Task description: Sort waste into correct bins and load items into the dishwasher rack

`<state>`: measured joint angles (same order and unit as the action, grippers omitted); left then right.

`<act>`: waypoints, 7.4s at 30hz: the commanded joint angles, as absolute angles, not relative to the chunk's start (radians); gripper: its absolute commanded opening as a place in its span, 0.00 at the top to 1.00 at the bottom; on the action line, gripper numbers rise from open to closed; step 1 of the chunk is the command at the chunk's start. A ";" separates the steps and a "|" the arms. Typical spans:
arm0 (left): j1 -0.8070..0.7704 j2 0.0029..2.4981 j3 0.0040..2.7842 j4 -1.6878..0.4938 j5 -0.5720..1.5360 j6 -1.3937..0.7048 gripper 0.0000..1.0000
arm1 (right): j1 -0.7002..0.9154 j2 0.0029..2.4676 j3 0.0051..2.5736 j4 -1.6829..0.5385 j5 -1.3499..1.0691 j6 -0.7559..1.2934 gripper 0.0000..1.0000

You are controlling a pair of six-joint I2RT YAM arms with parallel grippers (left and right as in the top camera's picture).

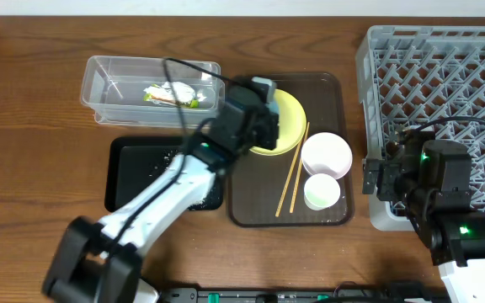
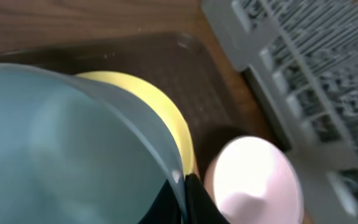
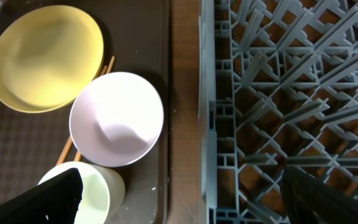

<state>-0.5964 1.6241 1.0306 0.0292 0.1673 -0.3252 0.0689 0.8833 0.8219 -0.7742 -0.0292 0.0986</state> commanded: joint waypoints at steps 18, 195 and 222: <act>-0.620 1.733 1.045 0.052 0.088 -0.307 0.71 | 0.075 0.884 0.839 -0.776 -0.027 0.096 0.01; -0.192 1.235 1.045 -0.808 0.063 -0.263 0.52 | 0.027 1.500 1.289 -0.916 -0.255 -0.149 0.34; -0.192 1.234 1.045 -0.826 0.063 -0.263 0.52 | 0.126 1.900 1.268 -0.923 -0.117 0.052 0.99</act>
